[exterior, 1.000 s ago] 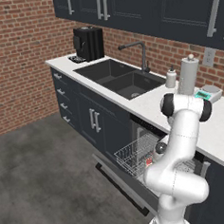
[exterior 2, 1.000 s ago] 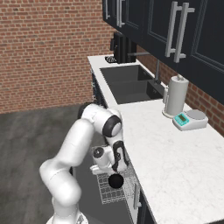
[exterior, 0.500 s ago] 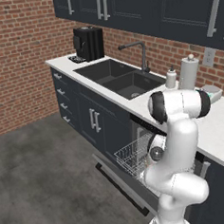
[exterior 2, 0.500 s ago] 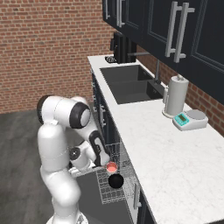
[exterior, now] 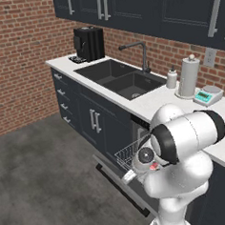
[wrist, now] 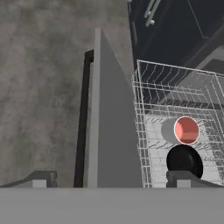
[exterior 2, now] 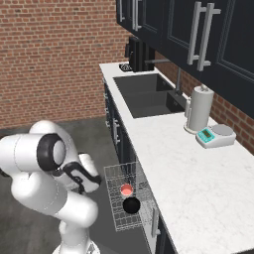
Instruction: Pick up the cup and bowl from the counter, place them in the dishwasher, and close the dishwasher door.
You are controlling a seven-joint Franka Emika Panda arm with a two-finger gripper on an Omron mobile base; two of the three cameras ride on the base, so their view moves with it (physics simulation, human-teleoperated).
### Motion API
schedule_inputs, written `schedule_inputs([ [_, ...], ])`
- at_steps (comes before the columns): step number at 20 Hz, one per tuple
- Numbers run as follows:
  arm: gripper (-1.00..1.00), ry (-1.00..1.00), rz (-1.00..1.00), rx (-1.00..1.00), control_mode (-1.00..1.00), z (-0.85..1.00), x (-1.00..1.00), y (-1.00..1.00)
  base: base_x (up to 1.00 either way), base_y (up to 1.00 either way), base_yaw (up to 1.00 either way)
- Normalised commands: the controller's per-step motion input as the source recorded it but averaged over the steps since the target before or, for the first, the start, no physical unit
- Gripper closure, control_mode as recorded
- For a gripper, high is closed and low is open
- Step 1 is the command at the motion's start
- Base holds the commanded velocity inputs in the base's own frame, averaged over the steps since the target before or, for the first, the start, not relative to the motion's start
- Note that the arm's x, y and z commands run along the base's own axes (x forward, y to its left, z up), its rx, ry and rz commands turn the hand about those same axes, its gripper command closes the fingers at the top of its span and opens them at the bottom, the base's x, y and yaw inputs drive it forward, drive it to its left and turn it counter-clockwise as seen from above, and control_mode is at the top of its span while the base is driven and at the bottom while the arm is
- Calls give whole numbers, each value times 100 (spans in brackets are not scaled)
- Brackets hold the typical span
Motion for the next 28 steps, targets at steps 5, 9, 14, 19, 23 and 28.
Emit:
schedule_inputs([
  [5, -100, 0, -2, -8, -100, 35, -11, 94, 0, 0, 0],
  [9, -100, 0, -8, -13, -100, 15, -10, 90, 0, 0, 0],
  [14, -100, 1, -13, -16, -100, 33, -39, 96, 0, 0, 0],
  [19, -100, 0, -18, -15, -100, 72, -62, 85, 0, 0, 0],
  [23, -100, 0, -23, -25, -100, 49, -70, 71, 0, 0, 0],
  [28, -100, 0, -25, -36, -100, 1, -46, 43, 0, 0, 0],
])
